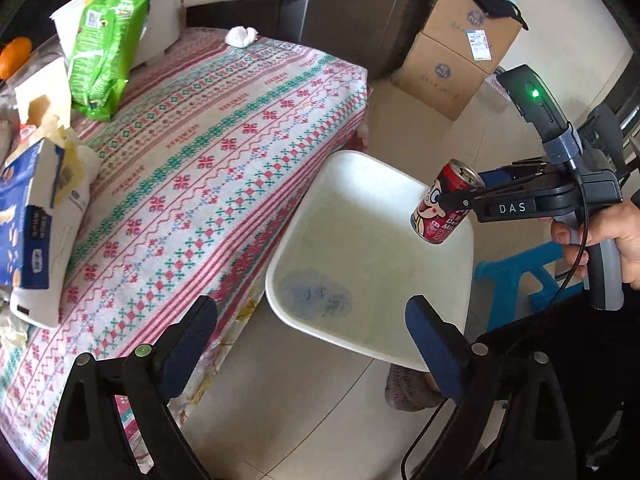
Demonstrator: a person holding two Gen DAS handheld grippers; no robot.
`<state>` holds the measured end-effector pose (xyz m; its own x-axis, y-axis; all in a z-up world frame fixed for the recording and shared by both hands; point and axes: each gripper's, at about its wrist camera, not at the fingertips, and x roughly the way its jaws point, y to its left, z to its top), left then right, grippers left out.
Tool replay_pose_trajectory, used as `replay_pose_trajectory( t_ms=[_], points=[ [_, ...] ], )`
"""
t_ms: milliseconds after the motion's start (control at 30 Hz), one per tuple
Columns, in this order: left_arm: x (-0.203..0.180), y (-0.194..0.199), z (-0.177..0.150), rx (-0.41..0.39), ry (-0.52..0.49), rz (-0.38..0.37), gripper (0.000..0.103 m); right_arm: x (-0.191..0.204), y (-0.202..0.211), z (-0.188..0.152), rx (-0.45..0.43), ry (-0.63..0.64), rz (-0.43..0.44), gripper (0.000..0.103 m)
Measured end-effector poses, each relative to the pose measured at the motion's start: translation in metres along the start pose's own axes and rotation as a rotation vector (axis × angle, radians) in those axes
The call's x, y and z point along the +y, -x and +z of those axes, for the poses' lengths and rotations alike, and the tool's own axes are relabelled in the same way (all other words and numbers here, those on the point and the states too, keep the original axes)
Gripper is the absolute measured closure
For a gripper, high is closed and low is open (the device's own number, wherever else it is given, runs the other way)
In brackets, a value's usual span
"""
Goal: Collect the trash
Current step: 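Lower the red can into the white bin and open the right tool, then grasp the crumpled silver wrapper with the left tool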
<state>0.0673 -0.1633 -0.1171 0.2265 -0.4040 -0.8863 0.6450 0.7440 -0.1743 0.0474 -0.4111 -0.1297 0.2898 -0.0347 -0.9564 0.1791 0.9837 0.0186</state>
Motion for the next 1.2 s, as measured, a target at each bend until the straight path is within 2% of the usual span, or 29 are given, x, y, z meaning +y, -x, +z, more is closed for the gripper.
replay_pose_trajectory(
  t_ms=[100,467,667,700,800,1067,1200],
  points=[
    [0.013,0.007,-0.007,-0.001,0.041,0.028,0.000,0.006,-0.009,0.001,0.031,0.009,0.007,0.044],
    [0.053,0.045,-0.024,-0.043,0.126,0.083,0.000,0.042,-0.066,0.007,0.190,0.079,-0.053,0.044],
    [0.079,0.065,-0.034,-0.077,0.185,0.105,0.000,0.060,-0.084,0.015,0.225,0.094,-0.060,0.044],
    [0.083,0.069,-0.037,-0.082,0.194,0.105,0.000,0.062,-0.084,0.017,0.225,0.089,-0.050,0.044],
    [0.095,0.081,-0.043,-0.102,0.222,0.110,0.000,0.068,-0.074,0.024,0.202,0.078,-0.018,0.031],
    [0.132,0.114,-0.061,-0.168,0.297,0.172,0.000,0.084,-0.028,0.035,0.068,0.066,0.061,0.028],
    [0.156,0.125,-0.072,-0.188,0.353,0.200,0.000,0.094,-0.004,0.035,-0.006,0.075,0.071,0.027]
  ],
)
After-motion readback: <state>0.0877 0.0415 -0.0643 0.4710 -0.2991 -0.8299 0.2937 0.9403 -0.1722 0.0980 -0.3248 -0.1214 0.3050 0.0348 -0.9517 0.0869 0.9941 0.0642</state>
